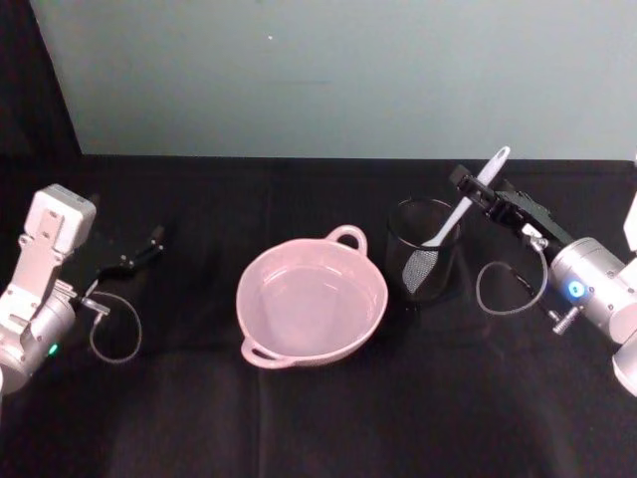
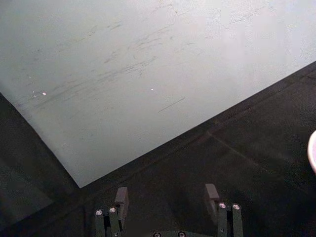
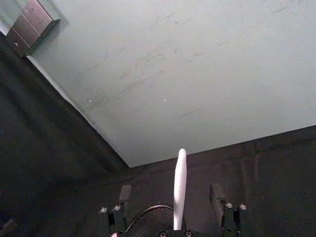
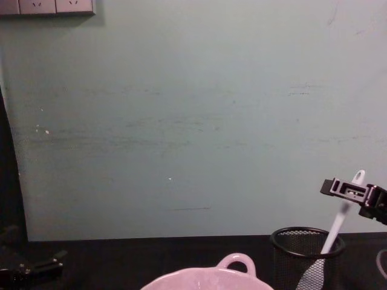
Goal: Use the one hand to pick up the spoon and stir the clear water in the bowl.
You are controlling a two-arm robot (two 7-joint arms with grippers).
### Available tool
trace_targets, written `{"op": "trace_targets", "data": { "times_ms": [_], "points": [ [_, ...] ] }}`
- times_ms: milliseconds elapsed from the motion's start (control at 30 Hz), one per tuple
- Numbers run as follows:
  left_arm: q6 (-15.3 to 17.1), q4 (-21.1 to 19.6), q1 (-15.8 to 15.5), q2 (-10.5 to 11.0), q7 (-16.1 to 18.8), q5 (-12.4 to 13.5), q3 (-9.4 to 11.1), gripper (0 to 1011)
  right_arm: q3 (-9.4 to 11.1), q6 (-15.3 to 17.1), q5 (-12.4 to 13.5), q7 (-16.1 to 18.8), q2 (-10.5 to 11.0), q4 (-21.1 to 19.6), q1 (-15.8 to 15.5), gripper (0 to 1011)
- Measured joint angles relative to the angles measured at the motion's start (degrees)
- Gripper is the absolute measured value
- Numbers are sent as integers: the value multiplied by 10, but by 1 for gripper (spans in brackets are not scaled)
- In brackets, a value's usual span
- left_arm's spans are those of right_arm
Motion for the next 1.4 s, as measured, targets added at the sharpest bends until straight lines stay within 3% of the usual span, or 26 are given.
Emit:
{"op": "trace_targets", "data": {
  "times_ms": [567, 1000, 1400],
  "points": [
    [0, 0, 0, 0, 0, 0, 0, 1011, -6, -4, -2, -3, -6, 15, 11, 970],
    [0, 0, 0, 0, 0, 0, 0, 1011, -5, -3, -3, -3, -5, 13, 10, 632],
    [0, 0, 0, 0, 0, 0, 0, 1011, -5, -3, -3, -3, -5, 12, 9, 226]
  ]
}}
